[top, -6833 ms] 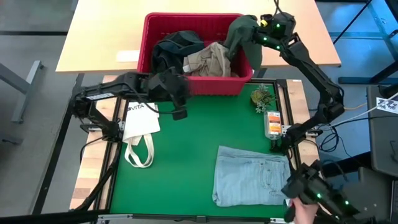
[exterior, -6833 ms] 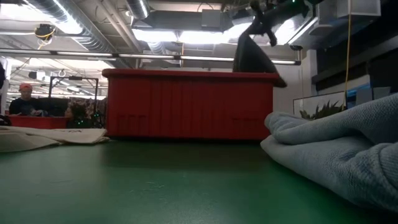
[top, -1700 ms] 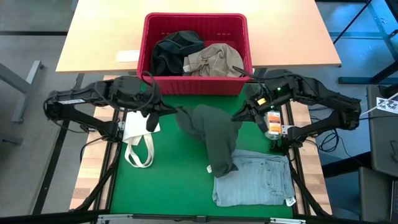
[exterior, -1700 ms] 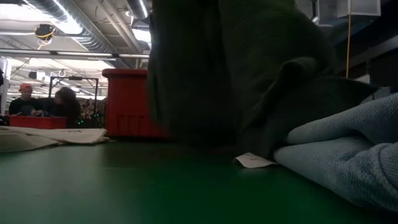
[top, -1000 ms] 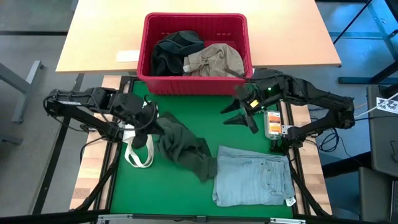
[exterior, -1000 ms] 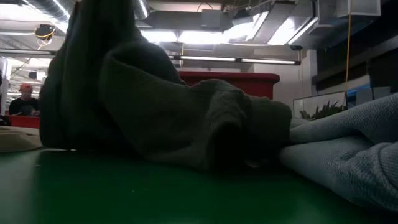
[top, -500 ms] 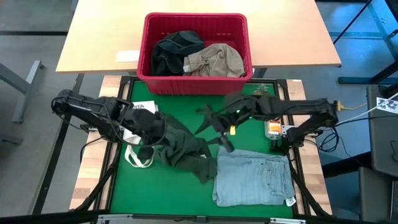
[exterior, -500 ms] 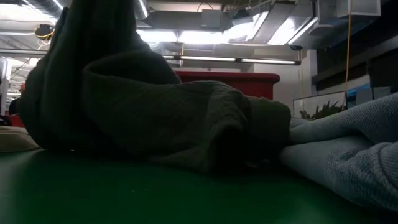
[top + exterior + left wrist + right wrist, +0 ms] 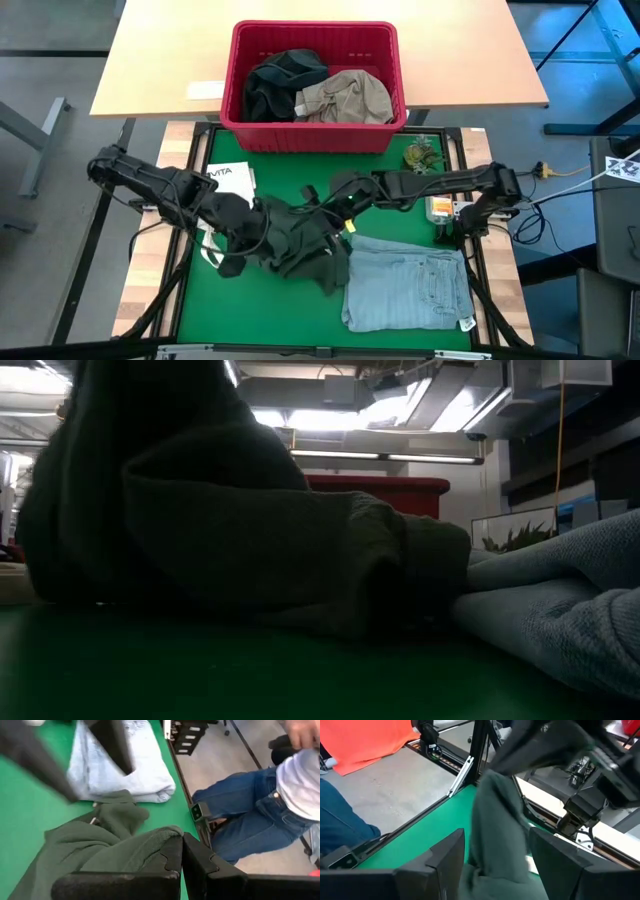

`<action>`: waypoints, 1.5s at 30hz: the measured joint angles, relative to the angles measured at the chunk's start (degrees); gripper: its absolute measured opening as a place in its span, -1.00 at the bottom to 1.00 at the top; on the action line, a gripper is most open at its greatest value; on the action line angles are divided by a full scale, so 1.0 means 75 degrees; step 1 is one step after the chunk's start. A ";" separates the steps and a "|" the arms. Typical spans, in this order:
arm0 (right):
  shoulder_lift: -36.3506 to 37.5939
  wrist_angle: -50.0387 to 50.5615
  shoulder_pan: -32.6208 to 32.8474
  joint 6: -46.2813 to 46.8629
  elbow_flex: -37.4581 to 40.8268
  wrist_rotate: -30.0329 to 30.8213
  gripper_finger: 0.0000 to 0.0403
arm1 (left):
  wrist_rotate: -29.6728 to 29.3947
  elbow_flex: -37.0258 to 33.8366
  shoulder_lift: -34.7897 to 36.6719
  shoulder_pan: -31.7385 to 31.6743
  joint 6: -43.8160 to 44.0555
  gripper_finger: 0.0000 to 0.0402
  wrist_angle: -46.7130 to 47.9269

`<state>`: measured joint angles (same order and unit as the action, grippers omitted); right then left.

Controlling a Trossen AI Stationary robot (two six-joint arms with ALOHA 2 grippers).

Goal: Fold Laundry from Bin
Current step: Remove the green shirt from the red bin

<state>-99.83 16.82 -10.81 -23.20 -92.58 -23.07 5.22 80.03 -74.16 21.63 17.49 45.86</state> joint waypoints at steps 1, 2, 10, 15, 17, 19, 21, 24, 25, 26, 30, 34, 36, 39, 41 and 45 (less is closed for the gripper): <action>-0.0056 -0.0048 0.0000 0.0000 0.0000 0.0000 0.10 | -0.0011 0.0000 -0.0059 0.0076 0.0000 -1.00 -0.0017; -0.0102 -0.0069 0.0000 -0.0001 0.0000 0.0001 0.10 | -0.0013 0.0000 -0.0151 0.0166 0.0001 -1.00 -0.0023; -0.0637 -0.0046 0.0000 0.0055 0.0000 0.0061 0.10 | -0.0023 0.0000 -0.1160 0.0627 -0.0005 -1.00 -0.0020; -0.0861 0.0381 -0.0003 0.0049 0.0000 0.0011 0.10 | -0.0225 0.0000 -0.1861 0.0683 -0.0003 -1.00 -0.0020; -0.0800 0.0685 -0.0004 0.0041 -0.0001 0.0012 0.10 | -0.0237 0.0000 -0.2130 0.0657 -0.0002 -1.00 -0.0050; -0.0647 0.1159 -0.0009 0.0035 0.0000 0.0039 0.10 | -0.0234 0.0000 -0.2383 0.0611 -0.0009 -1.00 -0.0228; -0.0434 0.1503 -0.0012 0.0032 0.0000 0.0149 0.10 | -0.0268 0.0000 -0.2629 0.0541 -0.0171 -1.00 -0.0553; -0.0041 0.1857 -0.0012 0.0026 -0.0002 0.0464 0.09 | -0.0499 0.0000 -0.2943 0.0423 -0.0497 -1.00 -0.1147; 0.0116 0.1999 -0.0012 0.0026 -0.0003 0.0597 0.09 | -0.0595 0.0000 -0.3039 0.0384 -0.0569 -1.00 -0.1285; 0.0255 0.2147 -0.0012 0.0023 -0.0003 0.0722 0.09 | -0.0692 0.0000 -0.3123 0.0340 -0.0591 -1.00 -0.1416; 0.0900 0.2665 -0.0012 0.0026 -0.0003 0.1143 0.09 | -0.1228 0.0000 -0.3375 0.0161 -0.0588 -1.00 -0.1770; 0.1615 0.3079 -0.0010 0.0061 -0.0003 0.1435 0.09 | -0.1832 0.0000 -0.3601 0.0025 -0.0608 -1.00 -0.2139; 0.1902 0.3253 -0.0010 0.0151 -0.0003 0.1514 0.09 | -0.1896 0.0000 -0.3747 -0.0082 -0.0618 -0.98 -0.2504; 0.2289 0.3388 -0.0009 0.0382 -0.0003 0.1539 0.09 | -0.1914 0.0000 -0.4026 -0.0324 -0.0893 -0.90 -0.3272; 0.2517 0.3372 -0.0009 0.0510 -0.0009 0.1539 0.09 | -0.1927 0.0000 -0.4212 -0.0499 -0.1259 -0.82 -0.3868; 0.2775 0.3390 -0.0009 0.0646 -0.0009 0.1542 0.09 | -0.1941 -0.0003 -0.4403 -0.0868 -0.1866 -0.63 -0.4908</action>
<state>-79.02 42.25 -10.87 -18.36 -92.64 -11.51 -9.34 80.01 -107.18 15.12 3.49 9.06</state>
